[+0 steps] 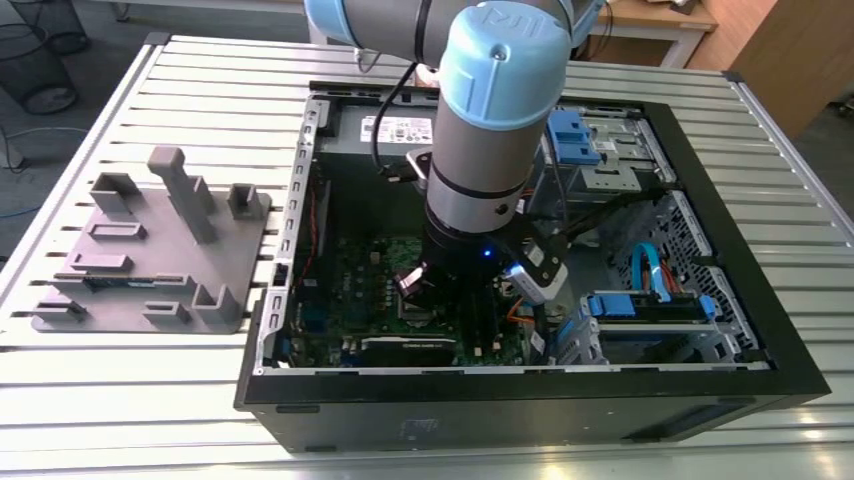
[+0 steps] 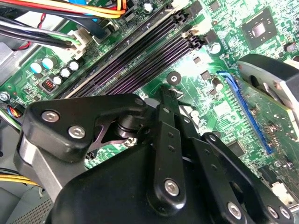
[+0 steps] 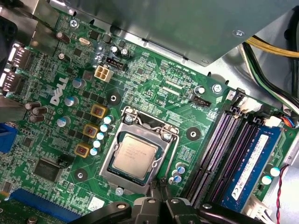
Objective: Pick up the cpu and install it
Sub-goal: 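Install the first cpu locking lever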
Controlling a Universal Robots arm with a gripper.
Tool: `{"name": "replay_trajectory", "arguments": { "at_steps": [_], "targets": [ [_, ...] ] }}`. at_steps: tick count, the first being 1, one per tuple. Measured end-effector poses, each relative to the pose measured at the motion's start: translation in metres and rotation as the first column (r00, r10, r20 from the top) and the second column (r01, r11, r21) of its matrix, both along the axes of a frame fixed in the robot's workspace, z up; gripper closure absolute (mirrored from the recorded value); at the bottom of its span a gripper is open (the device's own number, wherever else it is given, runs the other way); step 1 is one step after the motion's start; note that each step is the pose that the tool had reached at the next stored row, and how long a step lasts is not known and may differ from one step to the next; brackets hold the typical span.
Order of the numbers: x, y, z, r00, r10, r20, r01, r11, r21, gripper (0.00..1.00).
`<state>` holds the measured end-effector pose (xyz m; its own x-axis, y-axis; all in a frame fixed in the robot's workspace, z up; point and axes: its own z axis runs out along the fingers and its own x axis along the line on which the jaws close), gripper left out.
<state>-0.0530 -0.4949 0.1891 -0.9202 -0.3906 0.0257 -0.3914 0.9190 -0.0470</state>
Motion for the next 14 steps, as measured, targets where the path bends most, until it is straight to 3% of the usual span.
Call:
{"name": "replay_trajectory", "arguments": {
  "at_steps": [14],
  "targets": [
    [0.0009,-0.0005,0.0008,1.0000,-0.004,0.0001,0.004,1.0000,0.0010,0.89]
  ]
}}
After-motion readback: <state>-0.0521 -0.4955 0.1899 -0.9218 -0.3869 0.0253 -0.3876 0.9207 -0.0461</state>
